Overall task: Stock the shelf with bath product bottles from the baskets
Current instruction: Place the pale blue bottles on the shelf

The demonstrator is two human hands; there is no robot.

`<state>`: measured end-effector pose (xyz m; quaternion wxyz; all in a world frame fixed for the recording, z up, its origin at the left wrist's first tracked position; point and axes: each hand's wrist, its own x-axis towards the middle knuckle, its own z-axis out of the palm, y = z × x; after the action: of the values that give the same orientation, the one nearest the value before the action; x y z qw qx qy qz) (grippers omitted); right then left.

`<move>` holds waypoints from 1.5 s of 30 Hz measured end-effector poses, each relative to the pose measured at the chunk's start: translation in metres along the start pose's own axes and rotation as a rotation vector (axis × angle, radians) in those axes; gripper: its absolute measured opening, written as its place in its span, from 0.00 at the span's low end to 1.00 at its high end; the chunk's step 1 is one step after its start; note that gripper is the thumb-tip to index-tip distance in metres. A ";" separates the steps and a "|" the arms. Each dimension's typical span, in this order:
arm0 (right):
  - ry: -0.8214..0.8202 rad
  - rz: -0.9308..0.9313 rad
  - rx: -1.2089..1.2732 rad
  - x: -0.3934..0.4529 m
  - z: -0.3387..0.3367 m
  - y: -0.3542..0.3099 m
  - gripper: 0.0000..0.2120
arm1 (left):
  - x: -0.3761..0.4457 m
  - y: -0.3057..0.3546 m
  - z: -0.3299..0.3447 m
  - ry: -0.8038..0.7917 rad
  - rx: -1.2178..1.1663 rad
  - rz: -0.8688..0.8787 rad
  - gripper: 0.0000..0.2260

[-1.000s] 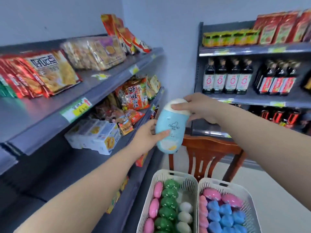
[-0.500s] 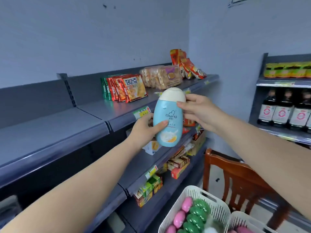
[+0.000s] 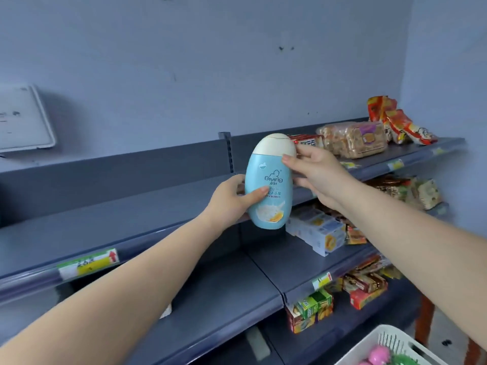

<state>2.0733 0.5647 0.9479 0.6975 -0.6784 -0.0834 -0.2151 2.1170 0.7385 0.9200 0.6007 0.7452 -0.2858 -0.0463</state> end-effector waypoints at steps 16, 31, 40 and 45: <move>-0.282 -0.027 0.087 0.004 0.231 -0.001 0.09 | -0.119 -0.003 -0.197 0.347 0.161 -0.030 0.13; -0.559 -0.142 -0.008 0.036 0.406 0.035 0.14 | -0.172 -0.042 -0.336 0.652 0.168 -0.142 0.13; -0.726 -0.116 0.075 0.082 0.472 0.057 0.16 | -0.163 -0.059 -0.399 0.744 0.244 -0.193 0.07; -0.741 -0.123 0.060 0.103 0.509 0.072 0.18 | -0.159 -0.069 -0.436 0.767 0.307 -0.214 0.10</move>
<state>2.2842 1.0445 0.9580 0.6253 -0.6832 -0.3771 0.0057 2.1900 1.2018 0.9319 0.5373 0.8147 0.0336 0.2154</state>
